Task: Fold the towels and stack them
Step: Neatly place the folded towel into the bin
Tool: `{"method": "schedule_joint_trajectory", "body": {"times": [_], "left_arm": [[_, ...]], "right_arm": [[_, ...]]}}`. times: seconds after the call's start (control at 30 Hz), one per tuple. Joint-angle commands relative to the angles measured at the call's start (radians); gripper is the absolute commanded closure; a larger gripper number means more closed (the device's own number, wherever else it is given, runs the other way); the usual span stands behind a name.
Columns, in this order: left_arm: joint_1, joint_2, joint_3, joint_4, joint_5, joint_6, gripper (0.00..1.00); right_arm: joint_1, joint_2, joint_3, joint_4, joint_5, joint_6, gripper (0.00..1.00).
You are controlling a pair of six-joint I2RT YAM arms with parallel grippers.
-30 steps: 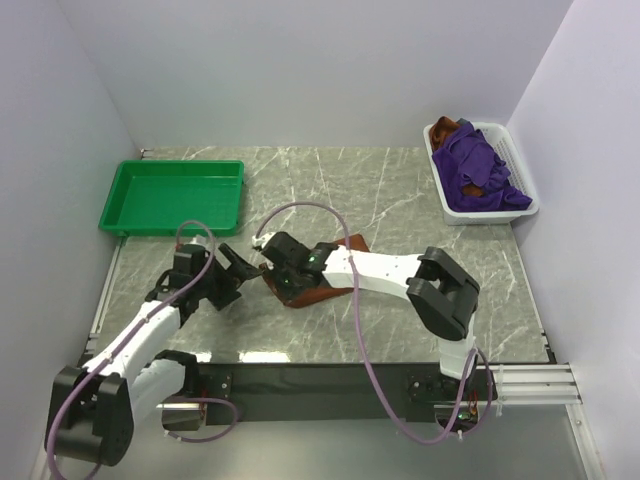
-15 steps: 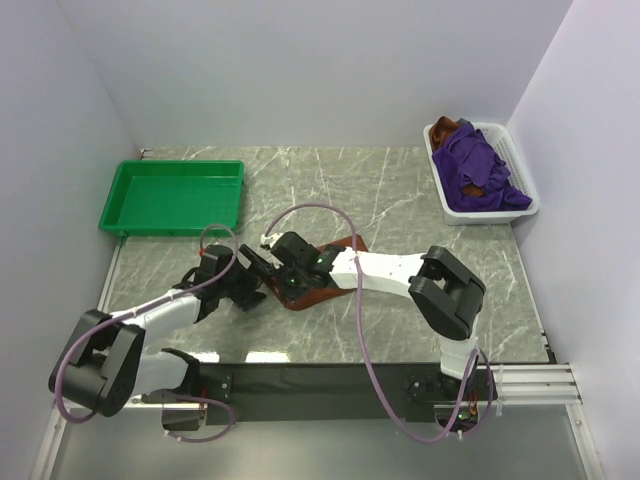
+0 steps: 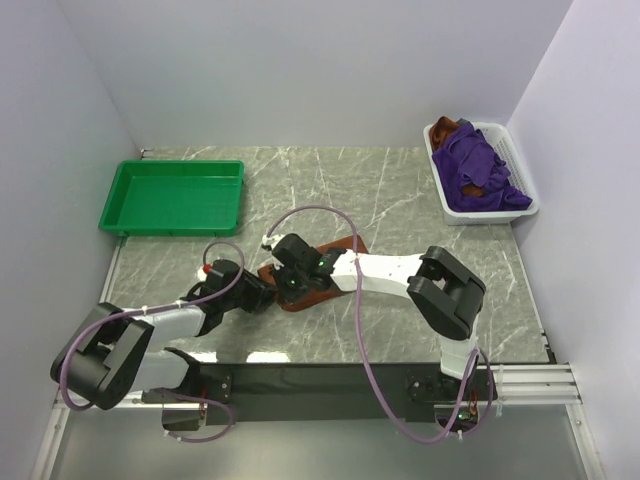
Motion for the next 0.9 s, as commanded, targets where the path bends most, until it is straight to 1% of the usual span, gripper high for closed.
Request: {"method": "schedule_joint_trajectory", "body": {"times": [0.0, 0.07, 0.1, 0.13, 0.17, 0.23, 0.27, 0.3, 0.33, 0.4, 0.43, 0.47, 0.5, 0.53, 0.57, 0.6, 0.63, 0.67, 0.7, 0.73, 0.77, 0.8, 0.83, 0.87], "left_arm": [[-0.005, -0.038, 0.007, -0.037, -0.056, -0.002, 0.79], [-0.003, -0.058, 0.019, -0.068, -0.072, 0.021, 0.88], [-0.003, -0.066, 0.032, -0.085, -0.080, 0.039, 0.95], [-0.003, -0.075, 0.039, -0.122, -0.083, 0.050, 0.97], [-0.003, -0.081, 0.047, -0.140, -0.098, 0.064, 0.99], [-0.005, -0.090, 0.081, -0.171, -0.109, 0.122, 0.99], [-0.003, -0.089, 0.096, -0.214, -0.118, 0.145, 0.99], [-0.002, -0.084, 0.137, -0.241, -0.129, 0.171, 0.99], [0.000, -0.075, 0.160, -0.264, -0.137, 0.231, 0.99], [0.006, -0.055, 0.249, -0.350, -0.157, 0.300, 0.99], [0.018, -0.026, 0.283, -0.382, -0.161, 0.375, 0.99], [0.029, -0.007, 0.359, -0.433, -0.160, 0.415, 0.99], [0.041, 0.014, 0.403, -0.470, -0.158, 0.488, 0.99], [0.065, 0.064, 0.447, -0.497, -0.162, 0.527, 0.99], [0.081, 0.091, 0.542, -0.522, -0.158, 0.564, 0.99], [0.107, 0.120, 0.591, -0.589, -0.163, 0.625, 0.99], [0.119, 0.179, 0.642, -0.614, -0.163, 0.656, 0.99], [0.130, 0.209, 0.691, -0.643, -0.163, 0.686, 0.99], [0.145, 0.242, 0.793, -0.694, -0.162, 0.741, 0.99], [0.173, 0.311, 0.846, -0.726, -0.158, 0.765, 0.99], [0.187, 0.345, 0.951, -0.752, -0.157, 0.785, 0.99], [0.217, 0.417, 1.004, -0.801, -0.149, 0.824, 0.99], [0.233, 0.453, 1.054, -0.821, -0.122, 0.843, 0.99], [0.260, 0.520, 1.157, -0.841, -0.114, 0.875, 0.99]], "right_arm": [[0.006, -0.050, -0.008, 0.061, -0.001, 0.015, 1.00], [0.005, -0.054, -0.012, 0.061, 0.001, 0.020, 1.00], [0.005, -0.057, -0.012, 0.058, 0.002, 0.020, 0.96], [0.003, -0.062, -0.011, 0.054, 0.004, 0.021, 0.86], [0.005, -0.076, -0.014, 0.051, 0.010, 0.018, 0.65], [-0.001, -0.099, -0.017, 0.035, 0.022, 0.015, 0.49], [-0.006, -0.129, -0.029, 0.030, 0.024, 0.010, 0.38], [-0.010, -0.149, -0.035, 0.016, 0.031, 0.004, 0.33], [-0.014, -0.169, -0.045, 0.012, 0.040, -0.003, 0.26], [-0.037, -0.235, -0.083, -0.002, 0.062, -0.013, 0.21], [-0.044, -0.281, -0.100, -0.005, 0.068, -0.019, 0.18], [-0.064, -0.304, -0.133, -0.010, 0.076, -0.022, 0.17], [-0.075, -0.327, -0.153, -0.015, 0.079, -0.029, 0.16], [-0.084, -0.374, -0.173, -0.015, 0.080, -0.051, 0.17], [-0.093, -0.398, -0.216, -0.013, 0.087, -0.059, 0.17], [-0.102, -0.422, -0.239, -0.009, 0.096, -0.075, 0.17], [-0.104, -0.448, -0.261, -0.008, 0.120, -0.082, 0.16], [-0.106, -0.493, -0.296, -0.010, 0.134, -0.086, 0.13], [-0.106, -0.513, -0.313, -0.015, 0.146, -0.094, 0.11], [-0.106, -0.546, -0.327, -0.019, 0.159, -0.104, 0.09], [-0.107, -0.560, -0.348, -0.027, 0.163, -0.106, 0.09], [-0.107, -0.568, -0.356, -0.041, 0.165, -0.115, 0.08], [-0.107, -0.573, -0.364, -0.047, 0.169, -0.120, 0.07], [-0.107, -0.579, -0.383, -0.047, 0.168, -0.134, 0.06]]}}
